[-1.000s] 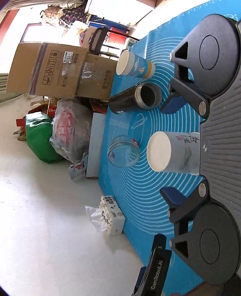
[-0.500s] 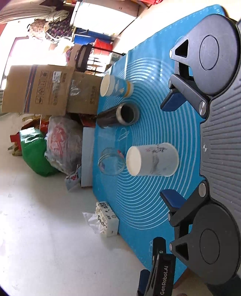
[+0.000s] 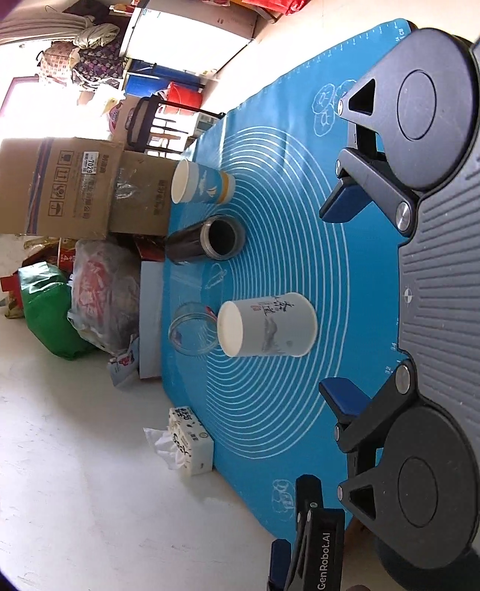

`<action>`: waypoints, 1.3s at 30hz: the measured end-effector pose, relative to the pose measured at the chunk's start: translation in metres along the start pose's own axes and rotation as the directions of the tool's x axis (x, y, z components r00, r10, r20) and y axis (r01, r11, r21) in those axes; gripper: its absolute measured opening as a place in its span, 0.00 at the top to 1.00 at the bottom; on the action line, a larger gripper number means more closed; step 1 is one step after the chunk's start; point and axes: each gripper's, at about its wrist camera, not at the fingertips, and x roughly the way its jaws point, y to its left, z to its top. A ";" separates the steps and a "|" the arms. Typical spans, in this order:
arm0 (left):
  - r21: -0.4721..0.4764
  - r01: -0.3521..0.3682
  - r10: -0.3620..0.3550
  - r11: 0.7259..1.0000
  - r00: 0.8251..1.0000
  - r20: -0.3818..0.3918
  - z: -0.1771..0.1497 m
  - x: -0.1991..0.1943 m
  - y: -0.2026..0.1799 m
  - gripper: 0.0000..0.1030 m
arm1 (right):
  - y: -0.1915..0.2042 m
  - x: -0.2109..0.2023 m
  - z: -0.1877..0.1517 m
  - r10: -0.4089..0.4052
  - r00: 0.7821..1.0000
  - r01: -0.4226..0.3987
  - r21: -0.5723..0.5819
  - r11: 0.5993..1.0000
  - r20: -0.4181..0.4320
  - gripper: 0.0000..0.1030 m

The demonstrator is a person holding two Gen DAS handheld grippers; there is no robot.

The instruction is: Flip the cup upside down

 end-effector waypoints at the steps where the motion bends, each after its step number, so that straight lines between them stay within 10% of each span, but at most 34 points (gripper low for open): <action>1: 0.001 0.000 0.000 1.000 1.000 -0.001 0.000 0.000 0.000 0.06 | 0.000 0.000 -0.001 0.002 1.000 -0.002 -0.001 1.000 -0.003 0.11; 39: 0.025 -0.005 0.005 1.000 1.000 -0.016 -0.003 0.004 -0.005 0.06 | 0.001 0.001 -0.002 0.016 1.000 -0.016 -0.009 1.000 -0.019 0.11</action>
